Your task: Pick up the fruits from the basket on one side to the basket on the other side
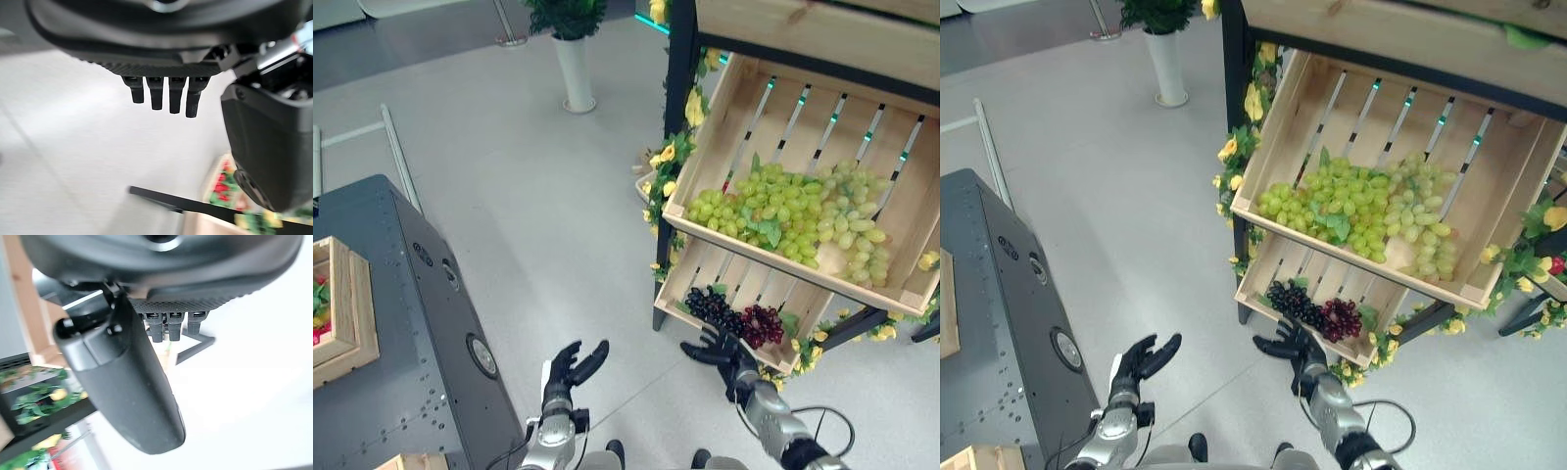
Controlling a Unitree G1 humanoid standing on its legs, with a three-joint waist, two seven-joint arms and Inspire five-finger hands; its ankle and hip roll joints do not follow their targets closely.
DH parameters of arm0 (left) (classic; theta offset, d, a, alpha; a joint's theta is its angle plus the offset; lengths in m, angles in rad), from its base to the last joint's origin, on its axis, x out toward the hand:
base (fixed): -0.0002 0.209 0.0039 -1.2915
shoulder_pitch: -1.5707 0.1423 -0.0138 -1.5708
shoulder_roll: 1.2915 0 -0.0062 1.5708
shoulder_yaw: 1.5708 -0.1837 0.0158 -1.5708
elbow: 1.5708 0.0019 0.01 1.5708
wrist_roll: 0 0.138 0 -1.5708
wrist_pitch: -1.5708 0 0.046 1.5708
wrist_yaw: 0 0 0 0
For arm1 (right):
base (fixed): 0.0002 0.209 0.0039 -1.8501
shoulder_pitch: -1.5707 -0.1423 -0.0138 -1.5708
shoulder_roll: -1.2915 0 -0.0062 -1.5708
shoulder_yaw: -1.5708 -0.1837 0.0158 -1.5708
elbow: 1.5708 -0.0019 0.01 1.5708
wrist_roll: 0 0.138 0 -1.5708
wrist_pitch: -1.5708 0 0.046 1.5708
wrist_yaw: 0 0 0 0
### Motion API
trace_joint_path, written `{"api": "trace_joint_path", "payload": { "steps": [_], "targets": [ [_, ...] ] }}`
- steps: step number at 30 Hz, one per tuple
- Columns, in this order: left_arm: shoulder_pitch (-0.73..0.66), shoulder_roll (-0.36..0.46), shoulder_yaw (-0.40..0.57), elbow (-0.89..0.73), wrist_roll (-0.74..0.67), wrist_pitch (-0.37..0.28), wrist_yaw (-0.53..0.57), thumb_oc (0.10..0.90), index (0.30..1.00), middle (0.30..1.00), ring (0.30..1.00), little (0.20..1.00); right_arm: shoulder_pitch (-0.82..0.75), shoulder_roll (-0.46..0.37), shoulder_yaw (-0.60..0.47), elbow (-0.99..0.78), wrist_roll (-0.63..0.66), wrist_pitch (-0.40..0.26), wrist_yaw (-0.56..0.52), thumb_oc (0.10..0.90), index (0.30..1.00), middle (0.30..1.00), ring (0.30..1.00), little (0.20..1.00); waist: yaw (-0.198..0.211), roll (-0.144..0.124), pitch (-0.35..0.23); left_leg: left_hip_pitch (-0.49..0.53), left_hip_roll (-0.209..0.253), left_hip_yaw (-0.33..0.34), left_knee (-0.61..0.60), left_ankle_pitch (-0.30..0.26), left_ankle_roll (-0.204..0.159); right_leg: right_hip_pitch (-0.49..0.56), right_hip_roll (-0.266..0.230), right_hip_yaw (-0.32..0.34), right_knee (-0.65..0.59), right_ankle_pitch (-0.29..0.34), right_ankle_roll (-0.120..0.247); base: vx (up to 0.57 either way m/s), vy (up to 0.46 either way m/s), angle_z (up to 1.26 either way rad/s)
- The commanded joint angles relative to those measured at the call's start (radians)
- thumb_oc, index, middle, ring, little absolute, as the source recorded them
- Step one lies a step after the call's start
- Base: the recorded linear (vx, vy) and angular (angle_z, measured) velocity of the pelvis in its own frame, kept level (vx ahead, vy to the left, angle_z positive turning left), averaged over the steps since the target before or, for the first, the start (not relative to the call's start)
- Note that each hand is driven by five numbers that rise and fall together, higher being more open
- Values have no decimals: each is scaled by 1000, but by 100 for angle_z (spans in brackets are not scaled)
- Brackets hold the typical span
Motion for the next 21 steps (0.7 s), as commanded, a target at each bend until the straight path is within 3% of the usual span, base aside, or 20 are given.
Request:
{"api": "trace_joint_path", "payload": {
  "steps": [1, 5, 9, 15, 20, 21],
  "targets": [
    [-44, -17, 2, 31, 31, -52, -57, 800, 900, 900, 900, 900, -52, 10, -23, 27, -6, -41, 75, 800, 900, 900, 900, 900, -3, 21, -36, 13, -21, -56, -107, -11, 2, 16, 12, 26, -78, 54, -40, 35, -5, 9],
    [-42, -21, -7, 93, 86, -50, -105, 800, 900, 900, 900, 900, -28, 32, -43, 104, 26, -27, 91, 800, 900, 900, 900, 900, -13, 30, -46, 16, -29, -92, -111, -13, 16, 9, 21, 56, -47, 27, -47, 46, -25, 24],
    [-46, -18, -31, 141, 112, -19, -127, 800, 900, 900, 900, 900, -18, 34, -59, 196, 2, -20, 111, 800, 900, 900, 900, 900, -26, 36, -55, 19, -35, -155, -107, -16, 27, 21, 42, 130, -39, 6, -63, 64, -87, 35],
    [-17, -13, -15, 217, 203, 47, -89, 800, 900, 900, 900, 900, -14, 39, -51, 243, -2, 2, 148, 800, 900, 900, 900, 900, 1, 20, -61, 18, -10, -124, -66, -23, -5, 59, 46, 67, -92, 13, -75, 28, -192, 35],
    [5, -12, -5, 209, 185, 34, -67, 800, 900, 900, 900, 900, -13, 20, -32, 221, -23, 14, 167, 800, 900, 900, 900, 900, 14, 5, -31, -66, 24, -115, 69, -27, -30, 44, 60, 56, -56, -8, -112, -70, -262, 10],
    [5, -7, -5, 197, 162, 33, -59, 800, 900, 900, 900, 900, -28, 6, -18, 208, -42, 20, 156, 800, 900, 900, 900, 900, 25, 11, -3, -120, 40, -137, 78, 24, -50, 28, 75, 41, -37, -17, -128, -242, -256, 28]
  ]
}}
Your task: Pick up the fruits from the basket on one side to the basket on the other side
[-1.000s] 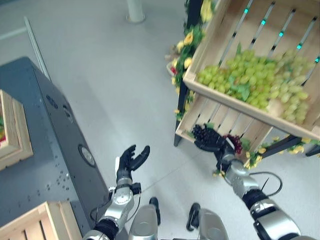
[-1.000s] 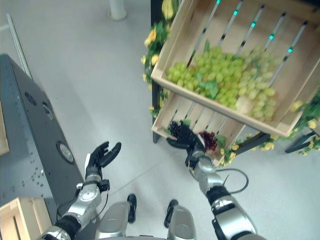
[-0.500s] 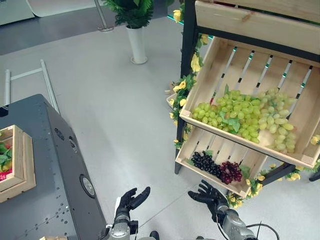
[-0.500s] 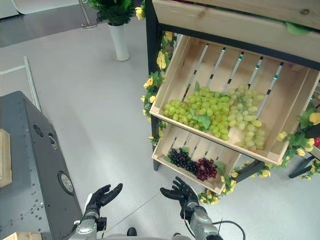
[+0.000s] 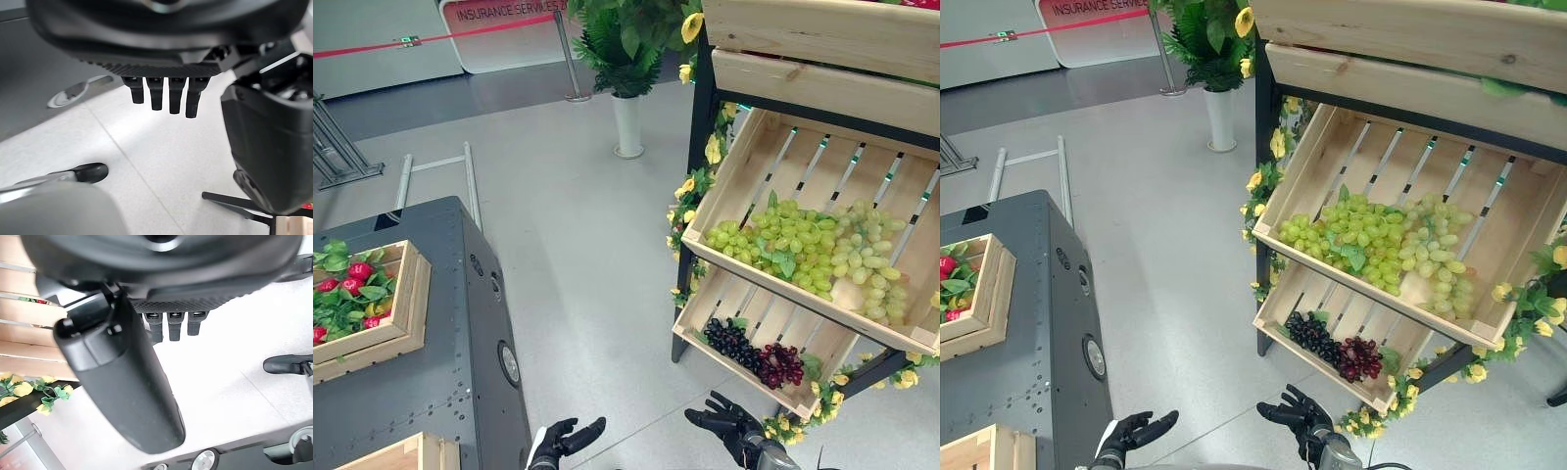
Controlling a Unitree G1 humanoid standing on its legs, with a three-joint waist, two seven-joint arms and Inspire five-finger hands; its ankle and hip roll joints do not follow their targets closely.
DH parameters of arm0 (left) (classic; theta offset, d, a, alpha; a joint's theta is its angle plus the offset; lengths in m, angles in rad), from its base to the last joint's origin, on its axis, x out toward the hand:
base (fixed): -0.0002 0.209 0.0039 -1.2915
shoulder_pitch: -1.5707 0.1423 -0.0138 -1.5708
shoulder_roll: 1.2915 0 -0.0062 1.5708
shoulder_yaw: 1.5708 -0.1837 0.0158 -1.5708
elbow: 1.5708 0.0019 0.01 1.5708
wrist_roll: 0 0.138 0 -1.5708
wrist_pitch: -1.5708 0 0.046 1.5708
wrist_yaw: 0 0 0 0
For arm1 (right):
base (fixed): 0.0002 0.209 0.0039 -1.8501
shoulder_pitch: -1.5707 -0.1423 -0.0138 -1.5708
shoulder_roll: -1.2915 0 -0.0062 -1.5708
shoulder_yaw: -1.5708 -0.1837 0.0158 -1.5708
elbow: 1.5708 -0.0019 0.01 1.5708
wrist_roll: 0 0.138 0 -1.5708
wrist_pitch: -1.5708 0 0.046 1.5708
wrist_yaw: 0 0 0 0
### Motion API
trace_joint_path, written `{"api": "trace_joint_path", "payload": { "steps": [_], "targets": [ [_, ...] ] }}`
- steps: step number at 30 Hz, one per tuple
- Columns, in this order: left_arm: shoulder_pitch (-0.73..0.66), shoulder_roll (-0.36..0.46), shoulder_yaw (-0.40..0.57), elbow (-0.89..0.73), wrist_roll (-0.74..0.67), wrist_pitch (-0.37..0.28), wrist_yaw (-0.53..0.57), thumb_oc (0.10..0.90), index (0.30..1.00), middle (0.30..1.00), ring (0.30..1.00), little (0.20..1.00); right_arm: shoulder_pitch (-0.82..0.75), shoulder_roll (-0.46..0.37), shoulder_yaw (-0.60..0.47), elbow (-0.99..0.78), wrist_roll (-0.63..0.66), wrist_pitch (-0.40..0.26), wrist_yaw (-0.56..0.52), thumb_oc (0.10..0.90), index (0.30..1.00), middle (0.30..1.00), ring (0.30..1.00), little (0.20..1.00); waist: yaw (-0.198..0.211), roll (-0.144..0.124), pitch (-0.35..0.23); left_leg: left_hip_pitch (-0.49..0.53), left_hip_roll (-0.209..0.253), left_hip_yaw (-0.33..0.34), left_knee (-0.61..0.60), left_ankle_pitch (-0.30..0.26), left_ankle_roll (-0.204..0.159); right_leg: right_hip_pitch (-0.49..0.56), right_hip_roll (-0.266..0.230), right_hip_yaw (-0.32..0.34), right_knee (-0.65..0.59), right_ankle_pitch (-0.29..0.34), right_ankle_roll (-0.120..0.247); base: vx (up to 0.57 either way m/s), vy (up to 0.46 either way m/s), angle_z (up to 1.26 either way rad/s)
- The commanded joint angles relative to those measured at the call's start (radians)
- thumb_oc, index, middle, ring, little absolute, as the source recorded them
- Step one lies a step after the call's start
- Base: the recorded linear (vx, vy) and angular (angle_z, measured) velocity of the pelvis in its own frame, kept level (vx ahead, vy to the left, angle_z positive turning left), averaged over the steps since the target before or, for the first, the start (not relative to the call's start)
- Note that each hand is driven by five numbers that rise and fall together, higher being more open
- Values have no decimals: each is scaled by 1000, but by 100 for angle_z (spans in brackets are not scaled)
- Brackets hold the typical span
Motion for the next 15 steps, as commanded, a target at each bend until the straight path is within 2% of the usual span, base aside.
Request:
{"api": "trace_joint_path", "payload": {
  "steps": [1, 2, 3, 4, 5, 6, 8, 9, 10, 11, 12, 13, 14, 15],
  "targets": [
    [-82, -4, 1, -24, -24, -36, 42, 800, 900, 900, 900, 900, -93, -31, 22, -65, -52, -12, 34, 800, 900, 900, 900, 900, 37, -31, 104, -88, 11, 15, 89, -19, -14, -56, 0, -28, 103, -47, -105, -349, -336, 31],
    [-91, -8, 19, -24, -58, -33, 55, 800, 900, 900, 900, 900, -109, -45, 25, -62, -65, -18, 40, 800, 900, 900, 900, 900, 37, -24, 118, -103, 22, 37, 42, 35, -26, -59, 14, -41, 91, -42, -109, -222, -201, 26],
    [-93, -9, 22, -21, -57, -34, 55, 800, 900, 900, 900, 900, -110, -46, 23, -61, -69, -17, 43, 800, 900, 900, 900, 900, 36, -26, 119, -104, 23, 53, 49, 30, -25, -58, 12, -48, 88, -41, -109, -176, -225, 49],
    [-100, -14, 43, -10, -67, -30, 64, 800, 900, 900, 900, 900, -108, -49, 16, -56, -74, -20, 44, 800, 900, 900, 900, 900, 31, -38, 124, -94, 24, 131, 111, -18, -23, -44, 2, -78, 82, -48, -105, -89, -155, 63],
    [-103, -17, 54, -5, -60, -25, 63, 800, 900, 900, 900, 900, -107, -51, 11, -56, -70, -20, 40, 800, 900, 900, 900, 900, 27, -46, 120, -91, 19, 171, 162, -51, -14, -45, -7, -101, 80, -46, -105, -164, -209, 100],
    [-108, -21, 74, 6, -51, -25, 70, 800, 900, 900, 900, 900, -106, -56, 1, -57, -53, -17, 29, 800, 900, 900, 900, 900, 20, -65, 109, -87, -7, 242, 319, -141, 14, -47, -24, -145, 78, -42, -107, -163, -133, 89],
    [-107, -23, 81, 13, -39, -23, 72, 800, 900, 900, 900, 900, -101, -58, -15, -52, -42, -12, 24, 800, 900, 900, 900, 900, 13, -71, 98, -72, -23, 270, 381, -191, 26, -50, -24, -168, 84, -44, -106, -122, -66, 70],
    [-100, -27, 98, 20, -16, -25, 72, 800, 900, 900, 900, 900, -85, -59, -44, -42, -36, -7, 23, 800, 900, 900, 900, 900, 0, -69, 81, -19, -47, 292, 408, -221, 28, -61, -12, -192, 99, -49, -105, -79, -12, 49],
    [-99, -27, 99, 21, -14, -26, 71, 800, 900, 900, 900, 900, -83, -59, -46, -41, -35, -8, 24, 800, 900, 900, 900, 900, -2, -67, 79, -12, -48, 292, 409, -219, 25, -62, -10, -195, 100, -49, -105, -119, 5, 82],
    [-95, -29, 100, 24, -4, -33, 64, 800, 900, 900, 900, 900, -71, -59, -61, -30, -38, -13, 24, 800, 900, 900, 900, 900, -10, -58, 67, 30, -60, 293, 392, -211, 14, -69, 4, -207, 106, -52, -105, -110, 57, 109],
    [-91, -30, 95, 24, 5, -48, 56, 800, 900, 900, 900, 900, -59, -59, -72, -15, -44, -24, 28, 800, 900, 900, 900, 900, -23, -45, 54, 96, -73, 292, 315, -220, 12, -79, 21, -213, 116, -55, -102, -128, 84, 113],
    [-93, -29, 93, 23, 17, -50, 52, 800, 900, 900, 900, 900, -56, -58, -74, -13, -37, -27, 24, 800, 900, 900, 900, 900, -28, -40, 49, 120, -77, 295, 245, -225, 16, -84, 26, -218, 122, -55, -98, -189, 144, 86],
    [-104, -22, 81, 18, 43, -49, 42, 800, 900, 900, 900, 900, -48, -52, -82, 0, -41, -35, 10, 800, 900, 900, 900, 900, -40, -35, 41, 162, -81, 309, 103, -237, 27, -93, 31, -234, 121, -43, -85, -140, 106, 52],
    [-106, -21, 79, 17, 47, -47, 42, 800, 900, 900, 900, 900, -48, -51, -82, 0, -39, -35, 7, 800, 900, 900, 900, 900, -39, -35, 41, 163, -85, 302, 92, -239, 30, -94, 31, -233, 120, -39, -82, -190, 111, 77]
  ]
}}
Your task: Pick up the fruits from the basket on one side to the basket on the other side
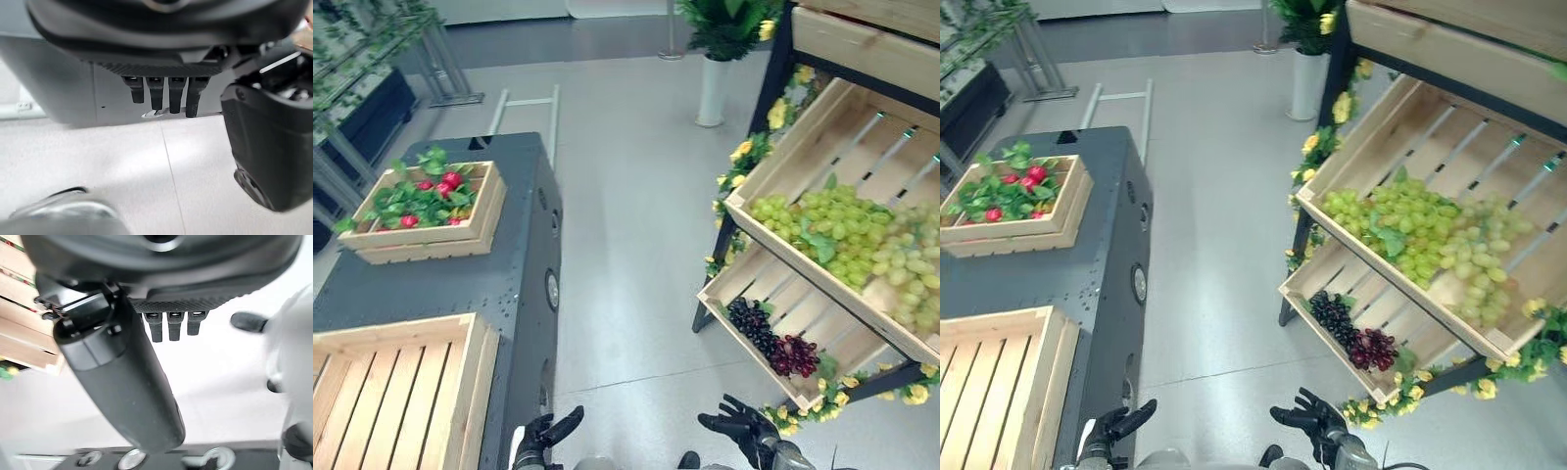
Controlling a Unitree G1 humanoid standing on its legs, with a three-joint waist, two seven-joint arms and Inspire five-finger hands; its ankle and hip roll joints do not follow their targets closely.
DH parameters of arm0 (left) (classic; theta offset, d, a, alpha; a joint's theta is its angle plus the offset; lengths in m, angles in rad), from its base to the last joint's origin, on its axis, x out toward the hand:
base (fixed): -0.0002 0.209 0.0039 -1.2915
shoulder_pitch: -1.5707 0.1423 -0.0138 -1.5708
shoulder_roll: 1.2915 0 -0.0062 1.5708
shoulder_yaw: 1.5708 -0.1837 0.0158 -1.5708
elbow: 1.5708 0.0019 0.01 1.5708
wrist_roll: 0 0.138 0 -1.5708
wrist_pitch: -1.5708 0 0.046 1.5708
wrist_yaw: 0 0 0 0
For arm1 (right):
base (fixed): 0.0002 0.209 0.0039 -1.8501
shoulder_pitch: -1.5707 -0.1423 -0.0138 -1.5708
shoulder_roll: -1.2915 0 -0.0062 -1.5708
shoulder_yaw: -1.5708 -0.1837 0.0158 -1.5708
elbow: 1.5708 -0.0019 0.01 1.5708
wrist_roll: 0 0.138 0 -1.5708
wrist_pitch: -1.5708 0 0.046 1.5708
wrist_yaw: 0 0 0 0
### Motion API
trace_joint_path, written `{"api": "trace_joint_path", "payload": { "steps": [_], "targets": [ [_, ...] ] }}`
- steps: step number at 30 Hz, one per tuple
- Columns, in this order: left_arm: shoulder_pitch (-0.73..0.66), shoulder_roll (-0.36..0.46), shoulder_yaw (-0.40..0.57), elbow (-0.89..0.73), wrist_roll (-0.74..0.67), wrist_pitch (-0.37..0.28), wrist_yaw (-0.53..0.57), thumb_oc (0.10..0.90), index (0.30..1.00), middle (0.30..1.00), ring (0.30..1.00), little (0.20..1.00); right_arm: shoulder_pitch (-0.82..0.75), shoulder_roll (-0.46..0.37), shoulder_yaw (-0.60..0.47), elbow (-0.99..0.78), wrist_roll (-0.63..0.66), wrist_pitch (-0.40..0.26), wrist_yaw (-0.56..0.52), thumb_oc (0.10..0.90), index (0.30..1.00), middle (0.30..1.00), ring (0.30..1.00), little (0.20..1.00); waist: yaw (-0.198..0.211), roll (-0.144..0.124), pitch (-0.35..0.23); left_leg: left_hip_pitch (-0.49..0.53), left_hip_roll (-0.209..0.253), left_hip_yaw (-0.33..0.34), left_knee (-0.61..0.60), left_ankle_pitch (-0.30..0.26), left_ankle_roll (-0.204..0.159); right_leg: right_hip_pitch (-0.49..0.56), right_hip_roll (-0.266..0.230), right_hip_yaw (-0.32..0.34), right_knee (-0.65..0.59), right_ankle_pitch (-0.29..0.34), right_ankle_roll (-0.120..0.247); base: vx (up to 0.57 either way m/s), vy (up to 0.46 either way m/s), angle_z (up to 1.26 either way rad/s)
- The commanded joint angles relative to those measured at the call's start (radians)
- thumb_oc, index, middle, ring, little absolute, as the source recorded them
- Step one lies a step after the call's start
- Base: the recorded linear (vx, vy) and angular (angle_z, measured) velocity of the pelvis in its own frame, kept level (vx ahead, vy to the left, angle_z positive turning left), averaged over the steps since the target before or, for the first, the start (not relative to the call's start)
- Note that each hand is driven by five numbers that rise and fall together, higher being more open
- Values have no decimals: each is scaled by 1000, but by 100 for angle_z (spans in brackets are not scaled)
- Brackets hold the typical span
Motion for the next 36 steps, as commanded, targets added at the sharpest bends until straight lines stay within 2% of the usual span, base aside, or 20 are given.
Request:
{"api": "trace_joint_path", "payload": {
  "steps": [1, 2, 6, 11, 14, 16, 18, 19, 21, 22, 23, 24, 26, 28, 29, 31, 33, 35, 36],
  "targets": [
    [-52, -1, -60, -36, 78, -54, -1, 800, 900, 900, 900, 900, -91, 18, -55, -5, -4, -56, -7, 800, 900, 900, 900, 900, -2, 6, -15, 99, -70, -52, -192, -15, 22, -3, 57, 116, 58, -55, 15, -197, 72, 83],
    [-59, 1, -75, -35, 94, -49, 7, 800, 900, 900, 900, 900, -101, 27, -54, 9, -8, -50, -14, 800, 900, 900, 900, 900, 7, -1, -14, 98, -87, -92, -225, -14, 31, -18, 59, 128, 42, -28, 32, -215, 76, 93],
    [-61, 12, -82, -27, 90, -40, -4, 800, 900, 900, 900, 900, -120, 44, -34, 37, -53, -52, -2, 800, 900, 900, 900, 900, 25, -4, -7, 103, -99, -98, -293, 15, 43, -32, 49, 120, 12, 14, 66, -206, 81, 41],
    [-40, 4, -95, -14, 114, -37, -17, 800, 900, 900, 900, 900, -113, 54, -39, 59, -59, -42, -37, 800, 900, 900, 900, 900, 33, -5, -4, 99, -111, -100, -330, 40, 52, -40, 51, 118, -19, 48, 87, -174, 105, 1],
    [-26, 8, -104, -10, 155, -7, -24, 800, 900, 900, 900, 900, -97, 54, -55, 69, -63, -54, -44, 800, 900, 900, 900, 900, 33, -12, 5, 95, -117, -103, -347, 55, 54, -55, 59, 123, -30, 74, 102, -170, 94, 1],
    [-25, 14, -113, -5, 195, 1, -27, 800, 900, 900, 900, 900, -91, 53, -64, 71, -56, -56, -47, 800, 900, 900, 900, 900, 20, -10, 13, 87, -118, -133, -347, 61, 65, -78, 62, 190, 16, 70, 104, -175, 68, 2],
    [-35, 34, -138, 2, 252, 11, -33, 800, 900, 900, 900, 900, -84, 49, -78, 78, -42, -62, -42, 800, 900, 900, 900, 900, -4, -5, 21, 64, -119, -164, -347, 86, 91, -117, 55, 281, 146, 49, 88, -240, 61, 19],
    [-44, 47, -143, 10, 248, 17, -35, 800, 900, 900, 900, 900, -83, 45, -85, 86, -42, -64, -36, 800, 900, 900, 900, 900, -9, 6, 24, 58, -114, -169, -347, 95, 100, -126, 24, 290, 246, 37, 88, -203, 79, 31],
    [-56, 54, -119, 22, 187, 21, -46, 800, 900, 900, 900, 900, -84, 43, -92, 98, -77, -62, -37, 800, 900, 900, 900, 900, -9, 26, 28, 68, -106, -173, -346, 92, 105, -106, -50, 309, 339, 28, 89, -132, 69, 28],
    [-57, 55, -113, 23, 172, 18, -48, 800, 900, 900, 900, 900, -85, 43, -94, 100, -85, -62, -39, 800, 900, 900, 900, 900, -9, 29, 28, 69, -104, -175, -345, 91, 108, -102, -61, 319, 348, 31, 87, -181, -14, 25],
    [-60, 59, -97, 28, 139, 14, -70, 800, 900, 900, 900, 900, -84, 43, -99, 111, -123, -64, -46, 800, 900, 900, 900, 900, -12, 40, 24, 58, -97, -190, -340, 96, 116, -91, -68, 358, 339, 48, 75, -113, -51, 17],
    [-60, 59, -96, 29, 137, 13, -75, 800, 900, 900, 900, 900, -84, 44, -100, 113, -131, -65, -49, 800, 900, 900, 900, 900, -14, 40, 23, 58, -96, -196, -339, 96, 116, -86, -63, 369, 329, 44, 75, -121, -132, 17],
    [-72, 57, -116, 25, 160, 14, -102, 800, 900, 900, 900, 900, -88, 42, -83, 123, -195, -65, -56, 800, 900, 900, 900, 900, -26, 31, 9, 48, -92, -251, -330, 101, 109, -27, -6, 452, 174, -20, 73, -73, -214, 9],
    [-74, 55, -119, 25, 160, 15, -102, 800, 900, 900, 900, 900, -93, 41, -77, 122, -207, -61, -55, 800, 900, 900, 900, 900, -21, 29, 4, 43, -90, -247, -327, 101, 105, -18, -6, 445, 149, -25, 73, -80, -187, 35],
    [-87, 45, -118, 24, 129, 13, -94, 800, 900, 900, 900, 900, -121, 38, -42, 119, -300, -27, -61, 800, 900, 900, 900, 900, 7, 14, -6, 24, -85, -219, -321, 100, 85, 26, -17, 393, 17, -8, 81, -130, -261, 40],
    [-94, 34, -102, 14, 72, 17, -84, 800, 900, 900, 900, 900, -146, 30, 4, 121, -373, 19, -64, 800, 900, 900, 900, 900, 23, 7, -16, 15, -72, -200, -339, 113, 68, 38, -5, 394, -53, 17, 80, -159, -310, -12],
    [-90, 19, -86, 22, 3, -4, -79, 800, 900, 900, 900, 900, -146, 34, 27, 134, -347, 24, -56, 800, 900, 900, 900, 900, 27, 0, -24, 18, -68, -216, -344, 118, 65, 48, 9, 406, -37, 0, 69, -25, -278, -20],
    [-78, 9, -76, 17, 36, -33, -91, 800, 900, 900, 900, 900, -133, 42, 25, 132, -308, 31, -52, 800, 900, 900, 900, 900, 24, -7, -25, 28, -67, -224, -336, 114, 66, 60, 18, 409, -25, -12, 61, 48, -219, 21],
    [-72, -3, -94, 6, 100, -60, -94, 800, 900, 900, 900, 900, -120, 54, 23, 126, -284, 48, -58, 800, 900, 900, 900, 900, 22, -13, -28, 34, -65, -224, -329, 109, 64, 70, 22, 407, -31, -15, 54, 17, -145, 34]
  ]
}}
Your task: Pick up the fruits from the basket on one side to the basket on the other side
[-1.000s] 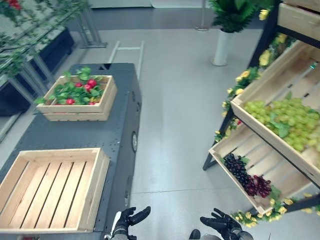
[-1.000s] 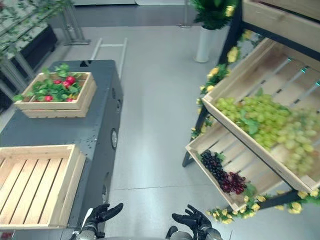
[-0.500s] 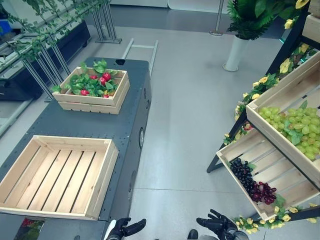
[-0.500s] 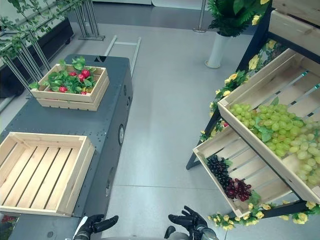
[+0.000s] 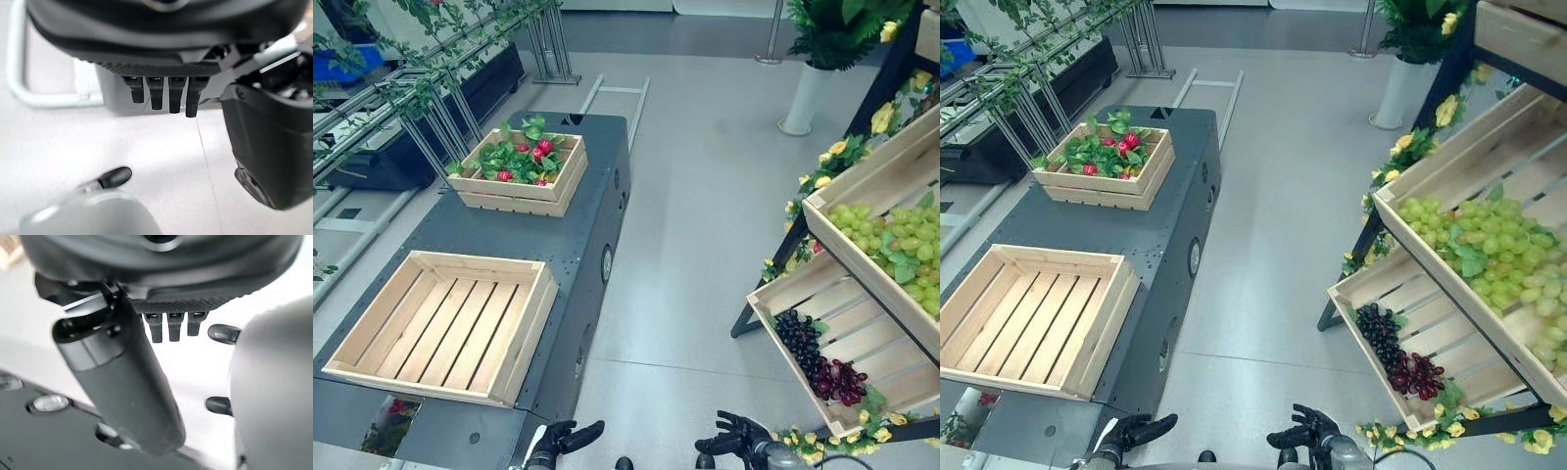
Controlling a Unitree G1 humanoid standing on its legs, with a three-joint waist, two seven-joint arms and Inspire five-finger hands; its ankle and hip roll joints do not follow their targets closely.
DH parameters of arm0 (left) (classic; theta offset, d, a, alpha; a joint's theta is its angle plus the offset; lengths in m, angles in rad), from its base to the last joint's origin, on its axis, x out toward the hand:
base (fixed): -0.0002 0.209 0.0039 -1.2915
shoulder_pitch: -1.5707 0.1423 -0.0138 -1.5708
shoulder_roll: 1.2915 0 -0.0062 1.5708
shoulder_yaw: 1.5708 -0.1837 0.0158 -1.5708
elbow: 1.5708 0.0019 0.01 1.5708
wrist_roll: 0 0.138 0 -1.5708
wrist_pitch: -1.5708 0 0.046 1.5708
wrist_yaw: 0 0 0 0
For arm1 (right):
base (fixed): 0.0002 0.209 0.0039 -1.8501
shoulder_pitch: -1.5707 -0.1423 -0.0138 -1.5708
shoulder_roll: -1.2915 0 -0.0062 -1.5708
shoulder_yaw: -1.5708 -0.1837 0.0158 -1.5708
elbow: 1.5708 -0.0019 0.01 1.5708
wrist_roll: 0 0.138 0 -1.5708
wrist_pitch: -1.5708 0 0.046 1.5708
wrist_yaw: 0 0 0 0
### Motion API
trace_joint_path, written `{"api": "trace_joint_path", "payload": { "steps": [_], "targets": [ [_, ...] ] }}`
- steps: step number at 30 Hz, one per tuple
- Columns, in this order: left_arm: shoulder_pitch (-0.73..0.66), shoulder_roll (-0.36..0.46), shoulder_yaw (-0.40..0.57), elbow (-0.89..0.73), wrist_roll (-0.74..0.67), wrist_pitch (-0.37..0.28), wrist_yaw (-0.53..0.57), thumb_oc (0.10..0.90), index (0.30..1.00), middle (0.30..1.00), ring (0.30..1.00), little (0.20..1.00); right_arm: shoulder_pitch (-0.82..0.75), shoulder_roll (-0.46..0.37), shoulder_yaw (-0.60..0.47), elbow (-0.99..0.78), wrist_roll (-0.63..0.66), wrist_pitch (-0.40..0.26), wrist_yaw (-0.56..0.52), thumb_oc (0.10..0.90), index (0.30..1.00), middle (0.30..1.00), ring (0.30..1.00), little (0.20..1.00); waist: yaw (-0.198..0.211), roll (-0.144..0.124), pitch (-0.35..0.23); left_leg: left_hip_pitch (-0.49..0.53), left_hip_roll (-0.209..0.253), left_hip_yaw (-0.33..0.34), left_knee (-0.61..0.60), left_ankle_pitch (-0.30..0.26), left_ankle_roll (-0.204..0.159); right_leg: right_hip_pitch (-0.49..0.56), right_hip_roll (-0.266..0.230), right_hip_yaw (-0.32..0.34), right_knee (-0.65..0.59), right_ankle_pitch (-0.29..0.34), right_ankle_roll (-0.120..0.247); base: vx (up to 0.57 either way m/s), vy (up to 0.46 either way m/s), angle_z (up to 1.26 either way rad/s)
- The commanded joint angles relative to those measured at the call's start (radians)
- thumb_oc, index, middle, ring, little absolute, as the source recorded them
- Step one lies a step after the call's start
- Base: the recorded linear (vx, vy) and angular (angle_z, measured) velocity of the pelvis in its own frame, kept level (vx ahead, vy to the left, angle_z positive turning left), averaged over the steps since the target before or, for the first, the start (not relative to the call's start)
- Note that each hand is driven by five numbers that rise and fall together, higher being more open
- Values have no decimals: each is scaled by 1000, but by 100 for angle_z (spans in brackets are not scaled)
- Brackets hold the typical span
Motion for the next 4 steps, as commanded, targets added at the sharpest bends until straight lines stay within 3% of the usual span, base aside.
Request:
{"api": "trace_joint_path", "payload": {
  "steps": [1, 4],
  "targets": [
    [-80, -18, -23, 5, 67, -107, 13, 800, 900, 900, 900, 900, -40, 8, -3, 7, 61, 14, -21, 800, 900, 900, 900, 900, 1, -32, -20, -18, -47, -21, 19, -97, 30, 12, 7, 29, 55, -71, -25, 10, -137, 28],
    [-80, -36, -58, -8, 61, -114, 45, 800, 900, 900, 900, 900, -27, 13, -1, 19, 23, 25, -21, 800, 900, 900, 900, 900, -4, -30, -25, -12, -44, -23, 9, -94, 27, 18, 16, 32, 39, -69, -29, -8, -97, 4]
  ]
}}
